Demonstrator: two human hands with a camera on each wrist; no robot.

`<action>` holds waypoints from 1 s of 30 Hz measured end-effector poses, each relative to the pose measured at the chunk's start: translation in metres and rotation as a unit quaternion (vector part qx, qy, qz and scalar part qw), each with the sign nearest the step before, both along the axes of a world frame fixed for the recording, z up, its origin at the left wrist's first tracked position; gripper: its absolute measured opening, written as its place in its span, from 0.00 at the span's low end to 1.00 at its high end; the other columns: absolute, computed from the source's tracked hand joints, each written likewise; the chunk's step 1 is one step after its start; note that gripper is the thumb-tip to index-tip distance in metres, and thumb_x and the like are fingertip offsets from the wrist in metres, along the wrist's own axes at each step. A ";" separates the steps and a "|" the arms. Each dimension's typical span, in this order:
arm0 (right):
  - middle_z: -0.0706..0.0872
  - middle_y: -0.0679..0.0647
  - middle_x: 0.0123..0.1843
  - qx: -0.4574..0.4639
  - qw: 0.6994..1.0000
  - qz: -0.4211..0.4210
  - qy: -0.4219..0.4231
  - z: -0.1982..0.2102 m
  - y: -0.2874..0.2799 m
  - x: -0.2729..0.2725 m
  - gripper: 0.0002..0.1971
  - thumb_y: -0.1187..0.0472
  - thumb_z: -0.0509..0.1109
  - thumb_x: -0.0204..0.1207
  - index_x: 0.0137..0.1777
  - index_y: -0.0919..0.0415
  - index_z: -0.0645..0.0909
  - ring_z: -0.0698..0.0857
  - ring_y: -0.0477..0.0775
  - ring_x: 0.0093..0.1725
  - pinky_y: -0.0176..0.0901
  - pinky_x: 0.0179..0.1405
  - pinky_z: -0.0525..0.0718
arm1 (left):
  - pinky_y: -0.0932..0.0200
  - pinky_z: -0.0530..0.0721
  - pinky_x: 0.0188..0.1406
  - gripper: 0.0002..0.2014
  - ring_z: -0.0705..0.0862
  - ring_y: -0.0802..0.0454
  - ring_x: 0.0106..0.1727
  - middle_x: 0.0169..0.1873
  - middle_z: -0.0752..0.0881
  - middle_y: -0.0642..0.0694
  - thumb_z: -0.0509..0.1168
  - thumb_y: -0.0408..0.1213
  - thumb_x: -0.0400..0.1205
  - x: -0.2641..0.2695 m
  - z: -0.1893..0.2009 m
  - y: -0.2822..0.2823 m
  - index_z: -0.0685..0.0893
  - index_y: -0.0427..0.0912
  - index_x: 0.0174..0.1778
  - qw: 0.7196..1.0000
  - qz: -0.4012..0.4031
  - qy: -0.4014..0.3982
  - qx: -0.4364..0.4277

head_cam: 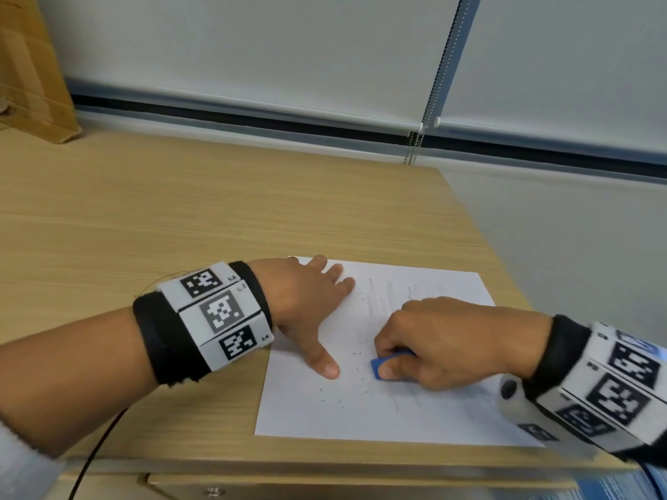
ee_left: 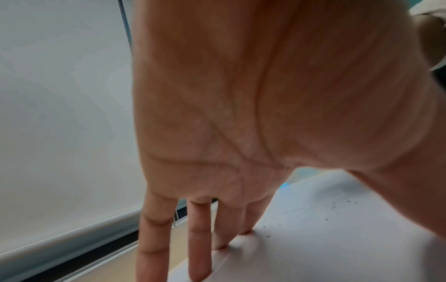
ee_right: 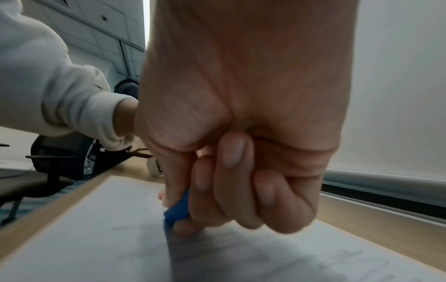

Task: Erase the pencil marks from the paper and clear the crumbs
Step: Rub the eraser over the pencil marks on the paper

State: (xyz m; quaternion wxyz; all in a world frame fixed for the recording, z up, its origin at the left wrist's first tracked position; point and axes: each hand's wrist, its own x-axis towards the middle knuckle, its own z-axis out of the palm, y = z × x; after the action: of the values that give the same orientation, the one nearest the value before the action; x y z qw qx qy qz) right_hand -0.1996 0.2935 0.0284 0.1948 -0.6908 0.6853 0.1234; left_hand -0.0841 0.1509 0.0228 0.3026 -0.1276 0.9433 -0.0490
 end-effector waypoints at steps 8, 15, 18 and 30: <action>0.78 0.47 0.30 -0.072 0.993 -0.044 0.080 0.000 -0.056 -0.025 0.19 0.45 0.60 0.81 0.33 0.54 0.75 0.77 0.50 0.32 0.42 0.28 0.67 | 0.42 0.50 0.80 0.62 0.40 0.44 0.85 0.85 0.38 0.49 0.66 0.72 0.69 0.000 0.001 0.002 0.33 0.47 0.84 1.000 -0.001 -0.010 -0.012; 0.76 0.50 0.28 -0.034 0.999 -0.020 0.025 -0.006 -0.036 -0.021 0.18 0.48 0.61 0.80 0.33 0.58 0.73 0.74 0.56 0.30 0.46 0.31 0.72 | 0.43 0.51 0.80 0.62 0.42 0.44 0.85 0.85 0.40 0.48 0.67 0.71 0.69 0.000 0.001 0.002 0.36 0.46 0.85 1.000 -0.004 -0.001 -0.009; 0.76 0.49 0.28 0.040 0.999 -0.009 0.013 0.001 -0.026 -0.012 0.18 0.47 0.63 0.80 0.32 0.57 0.73 0.72 0.52 0.28 0.46 0.32 0.73 | 0.43 0.52 0.80 0.62 0.43 0.44 0.85 0.85 0.41 0.48 0.67 0.71 0.69 0.000 0.001 0.002 0.37 0.45 0.85 1.000 -0.009 0.005 -0.008; 0.73 0.47 0.30 -0.068 0.996 -0.010 0.059 -0.001 -0.001 0.010 0.17 0.48 0.60 0.81 0.33 0.54 0.70 0.75 0.56 0.34 0.47 0.31 0.67 | 0.42 0.50 0.80 0.63 0.40 0.45 0.85 0.85 0.37 0.51 0.68 0.71 0.68 -0.002 -0.001 -0.001 0.33 0.48 0.84 1.000 0.005 -0.004 -0.006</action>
State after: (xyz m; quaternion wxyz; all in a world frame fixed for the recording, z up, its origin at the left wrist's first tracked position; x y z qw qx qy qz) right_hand -0.1892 0.2928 0.0277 0.1074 -0.6874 0.7090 0.1152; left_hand -0.0862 0.1499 0.0214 0.3061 -0.1344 0.9409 -0.0537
